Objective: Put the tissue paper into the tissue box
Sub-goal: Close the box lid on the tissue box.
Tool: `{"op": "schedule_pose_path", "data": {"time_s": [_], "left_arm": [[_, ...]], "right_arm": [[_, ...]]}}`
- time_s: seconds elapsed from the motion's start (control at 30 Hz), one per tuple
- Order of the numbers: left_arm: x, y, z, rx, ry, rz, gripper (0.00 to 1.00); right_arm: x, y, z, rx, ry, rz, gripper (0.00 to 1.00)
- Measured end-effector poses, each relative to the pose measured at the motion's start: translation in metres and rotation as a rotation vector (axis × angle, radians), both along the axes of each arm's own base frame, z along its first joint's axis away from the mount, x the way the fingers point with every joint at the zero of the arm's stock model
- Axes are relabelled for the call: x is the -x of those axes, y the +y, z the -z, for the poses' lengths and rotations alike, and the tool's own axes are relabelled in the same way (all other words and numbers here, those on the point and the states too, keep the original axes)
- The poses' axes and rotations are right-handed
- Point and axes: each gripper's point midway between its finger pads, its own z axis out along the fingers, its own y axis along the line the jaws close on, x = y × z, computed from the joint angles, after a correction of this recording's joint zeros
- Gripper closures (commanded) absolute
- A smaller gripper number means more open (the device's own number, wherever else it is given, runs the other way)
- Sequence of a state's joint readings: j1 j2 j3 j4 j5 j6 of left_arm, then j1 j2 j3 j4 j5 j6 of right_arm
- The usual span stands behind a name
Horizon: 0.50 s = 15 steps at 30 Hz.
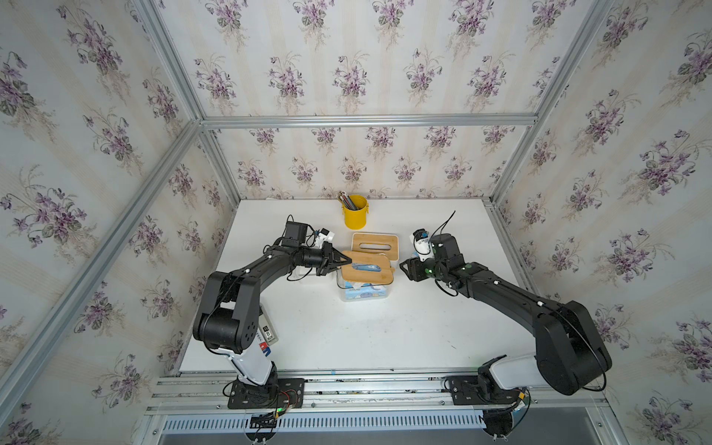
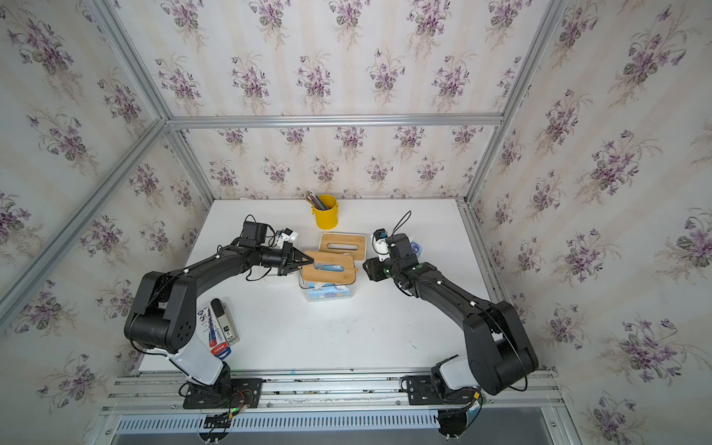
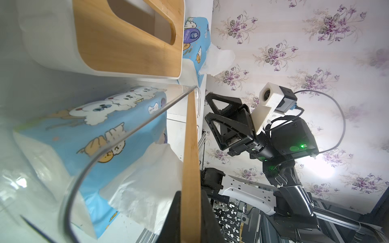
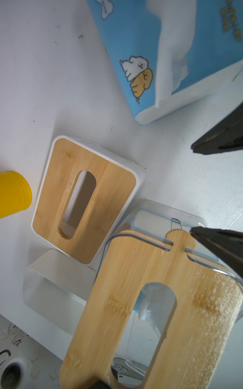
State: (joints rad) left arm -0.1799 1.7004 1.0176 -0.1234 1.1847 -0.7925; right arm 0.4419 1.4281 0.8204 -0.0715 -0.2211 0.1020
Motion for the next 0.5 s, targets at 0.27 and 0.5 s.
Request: {"op": "schedule_pose_path", "data": {"time_s": [0.27,0.5], "left_arm": [[-0.0006,0.0002,-0.0002,-0.008,-0.006,-0.009,0.87],[-0.0008,0.0010,0.0044,-0.028,-0.005,-0.016,0.83]], "right_arm": [[0.0021,0.0012,0.0011,-0.008,0.009,-0.006,0.40],[0.0024,0.0046,-0.0003,-0.023,0.012,-0.018,0.40]]}}
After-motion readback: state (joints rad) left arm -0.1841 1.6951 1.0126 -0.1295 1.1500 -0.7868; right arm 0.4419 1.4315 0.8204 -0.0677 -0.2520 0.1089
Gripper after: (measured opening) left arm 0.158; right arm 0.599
